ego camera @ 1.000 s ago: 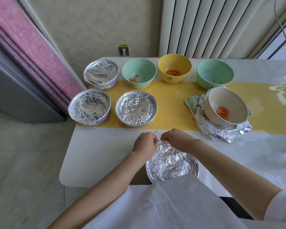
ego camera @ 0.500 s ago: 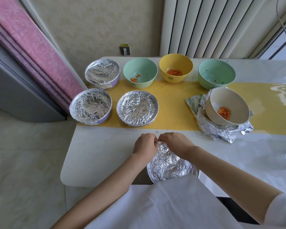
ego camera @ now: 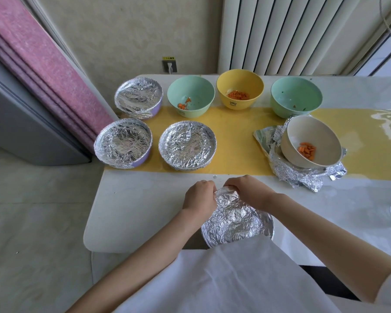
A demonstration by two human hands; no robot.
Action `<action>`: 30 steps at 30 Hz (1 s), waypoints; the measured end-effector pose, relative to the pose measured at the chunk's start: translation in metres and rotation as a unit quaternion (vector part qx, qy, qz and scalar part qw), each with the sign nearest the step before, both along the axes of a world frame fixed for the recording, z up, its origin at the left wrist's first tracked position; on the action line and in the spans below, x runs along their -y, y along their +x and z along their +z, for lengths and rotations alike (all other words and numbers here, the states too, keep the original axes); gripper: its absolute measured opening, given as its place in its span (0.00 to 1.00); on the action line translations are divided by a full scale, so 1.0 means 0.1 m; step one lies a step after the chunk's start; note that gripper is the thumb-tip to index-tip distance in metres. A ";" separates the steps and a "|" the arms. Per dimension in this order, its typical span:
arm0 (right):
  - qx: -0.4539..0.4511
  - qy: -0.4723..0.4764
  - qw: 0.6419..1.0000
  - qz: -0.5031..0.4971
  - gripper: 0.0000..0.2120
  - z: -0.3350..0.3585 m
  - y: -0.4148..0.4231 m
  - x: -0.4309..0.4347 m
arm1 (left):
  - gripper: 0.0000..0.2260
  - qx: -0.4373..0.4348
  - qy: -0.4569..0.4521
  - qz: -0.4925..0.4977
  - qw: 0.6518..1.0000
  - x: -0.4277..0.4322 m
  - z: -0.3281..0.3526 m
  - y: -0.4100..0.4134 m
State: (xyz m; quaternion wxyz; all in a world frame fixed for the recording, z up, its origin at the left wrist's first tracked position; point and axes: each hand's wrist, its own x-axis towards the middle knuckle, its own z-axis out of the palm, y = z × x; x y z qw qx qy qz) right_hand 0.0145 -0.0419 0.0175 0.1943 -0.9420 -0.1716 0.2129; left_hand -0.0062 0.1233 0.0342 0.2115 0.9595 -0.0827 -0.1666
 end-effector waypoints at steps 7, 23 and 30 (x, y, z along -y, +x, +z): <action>0.000 -0.037 0.999 0.017 0.22 0.09 -0.04 -0.14 | 0.07 0.011 0.001 0.002 1.000 0.02 0.01 -0.05; 0.003 -0.066 0.994 0.085 0.20 0.10 -0.04 -0.23 | 0.08 0.039 0.044 -0.002 0.998 0.02 0.02 -0.13; -0.009 0.002 0.999 -0.032 0.14 0.08 -0.09 -0.03 | 0.08 0.012 0.046 0.026 0.999 -0.07 -0.01 -0.14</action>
